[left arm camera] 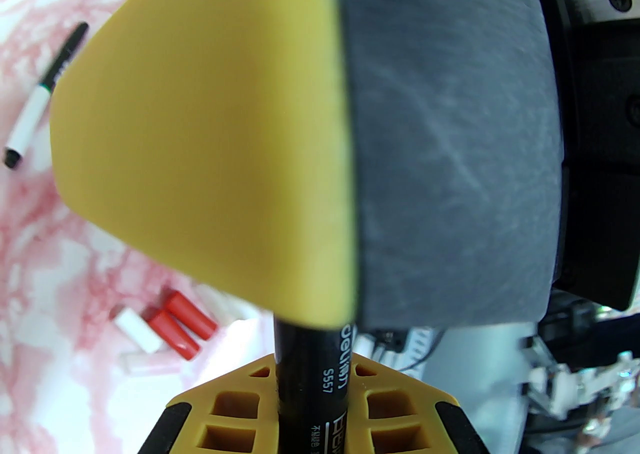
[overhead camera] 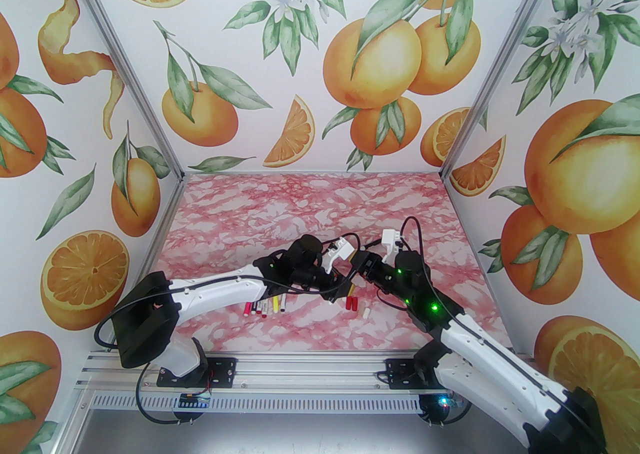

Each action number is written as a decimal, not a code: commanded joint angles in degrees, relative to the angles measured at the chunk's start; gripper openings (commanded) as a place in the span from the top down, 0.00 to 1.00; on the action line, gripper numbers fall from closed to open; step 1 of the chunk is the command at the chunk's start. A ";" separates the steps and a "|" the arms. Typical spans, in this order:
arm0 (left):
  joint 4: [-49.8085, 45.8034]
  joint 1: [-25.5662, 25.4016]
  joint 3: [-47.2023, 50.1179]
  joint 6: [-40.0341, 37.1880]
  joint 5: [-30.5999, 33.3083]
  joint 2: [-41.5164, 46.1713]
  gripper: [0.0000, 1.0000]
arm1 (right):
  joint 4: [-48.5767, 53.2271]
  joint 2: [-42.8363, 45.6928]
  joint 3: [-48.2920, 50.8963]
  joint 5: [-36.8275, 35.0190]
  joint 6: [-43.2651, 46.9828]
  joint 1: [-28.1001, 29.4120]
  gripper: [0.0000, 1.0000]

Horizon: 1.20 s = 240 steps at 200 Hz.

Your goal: Open the pen caps

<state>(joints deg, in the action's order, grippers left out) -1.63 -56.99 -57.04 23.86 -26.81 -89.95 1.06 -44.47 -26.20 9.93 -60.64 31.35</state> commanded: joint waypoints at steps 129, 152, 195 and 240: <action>-11.24 -8.46 -0.54 -9.09 15.22 1.30 0.96 | 10.52 7.31 -5.17 -11.28 4.86 -5.92 0.89; -11.72 -9.09 -0.01 -9.28 17.00 2.42 0.96 | 10.93 7.07 -5.61 -11.82 5.27 -7.26 0.90; -12.88 -9.85 1.11 -9.28 20.19 4.16 0.97 | 11.37 6.08 -6.66 -13.10 6.05 -8.59 0.90; -14.38 -10.57 1.53 -9.20 23.15 4.99 0.97 | 10.94 6.24 -6.54 -18.10 6.44 -8.68 0.90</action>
<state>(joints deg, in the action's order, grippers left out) -10.44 -66.87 -56.18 15.88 -5.87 -86.52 13.08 -38.24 -31.55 0.08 -55.46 22.76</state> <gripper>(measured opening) 0.179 0.181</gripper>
